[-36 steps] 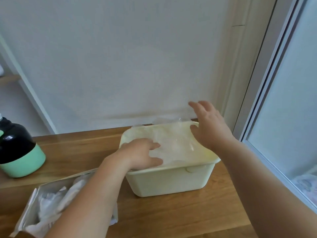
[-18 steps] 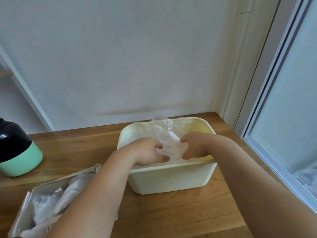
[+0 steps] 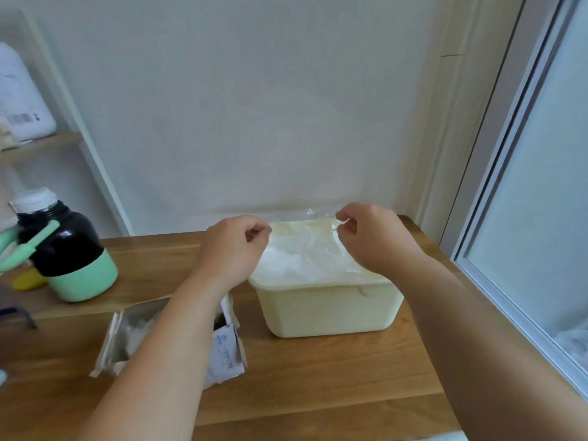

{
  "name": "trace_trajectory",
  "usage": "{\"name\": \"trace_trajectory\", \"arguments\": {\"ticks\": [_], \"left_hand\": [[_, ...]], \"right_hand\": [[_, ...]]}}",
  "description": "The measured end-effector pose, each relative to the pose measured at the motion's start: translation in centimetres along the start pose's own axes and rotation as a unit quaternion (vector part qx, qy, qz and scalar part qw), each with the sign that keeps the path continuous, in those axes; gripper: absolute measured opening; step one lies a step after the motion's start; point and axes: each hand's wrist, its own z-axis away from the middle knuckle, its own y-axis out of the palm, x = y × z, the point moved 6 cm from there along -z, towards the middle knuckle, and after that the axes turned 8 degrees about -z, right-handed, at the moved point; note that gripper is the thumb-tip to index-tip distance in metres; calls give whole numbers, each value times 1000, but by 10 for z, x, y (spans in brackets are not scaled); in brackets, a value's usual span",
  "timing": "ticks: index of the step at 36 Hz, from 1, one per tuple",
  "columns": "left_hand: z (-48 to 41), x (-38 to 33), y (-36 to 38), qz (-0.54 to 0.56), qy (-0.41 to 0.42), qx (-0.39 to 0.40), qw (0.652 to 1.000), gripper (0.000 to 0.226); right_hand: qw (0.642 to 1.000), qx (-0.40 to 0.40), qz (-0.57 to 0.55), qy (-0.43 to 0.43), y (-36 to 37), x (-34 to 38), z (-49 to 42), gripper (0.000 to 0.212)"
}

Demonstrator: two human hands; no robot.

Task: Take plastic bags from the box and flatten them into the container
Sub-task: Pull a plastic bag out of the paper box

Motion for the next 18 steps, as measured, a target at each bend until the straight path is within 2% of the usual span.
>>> {"name": "trace_trajectory", "arguments": {"ticks": [3,7,12,14,18], "left_hand": [[15,5,-15,8,-3,2,1000,14],[38,25,-36,-17,-30,9,999,15],[72,58,-64,-137,-79,23,987,17],[84,72,-70,-177,-104,60,977,13],[98,86,-56,-261,-106,199,939,27]], "right_hand": [[998,-17,-58,-32,4,27,11,29],[987,9,-146,-65,25,63,25,24],[969,100,-203,-98,76,101,43,14],[964,144,-201,-99,101,112,49,16],[953,223,-174,-108,133,120,60,31]]}}
